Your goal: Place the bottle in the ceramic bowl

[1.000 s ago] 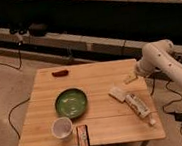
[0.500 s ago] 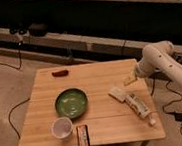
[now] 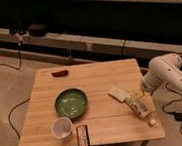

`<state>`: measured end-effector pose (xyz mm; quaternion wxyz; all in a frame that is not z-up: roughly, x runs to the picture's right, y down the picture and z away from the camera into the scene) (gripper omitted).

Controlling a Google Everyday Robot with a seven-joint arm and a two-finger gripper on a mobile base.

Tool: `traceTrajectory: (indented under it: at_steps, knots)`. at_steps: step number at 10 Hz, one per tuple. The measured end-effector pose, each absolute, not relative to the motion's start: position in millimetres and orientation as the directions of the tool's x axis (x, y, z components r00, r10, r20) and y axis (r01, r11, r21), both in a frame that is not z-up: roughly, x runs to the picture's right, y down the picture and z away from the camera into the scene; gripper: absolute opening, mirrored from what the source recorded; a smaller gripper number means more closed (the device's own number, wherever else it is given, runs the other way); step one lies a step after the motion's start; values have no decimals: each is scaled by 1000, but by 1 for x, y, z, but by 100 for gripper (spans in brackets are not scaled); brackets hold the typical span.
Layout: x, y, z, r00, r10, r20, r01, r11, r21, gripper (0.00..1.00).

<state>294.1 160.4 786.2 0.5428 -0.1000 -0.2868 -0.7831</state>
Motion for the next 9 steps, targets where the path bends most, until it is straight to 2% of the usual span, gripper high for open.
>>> traceTrajectory:
  at_steps: [4, 5, 9]
  knots:
    - [294, 198, 802, -392, -772, 500, 909, -240, 341, 80]
    - [296, 206, 810, -387, -766, 513, 914, -248, 320, 77]
    - [291, 209, 831, -358, -765, 535, 933, -268, 241, 40]
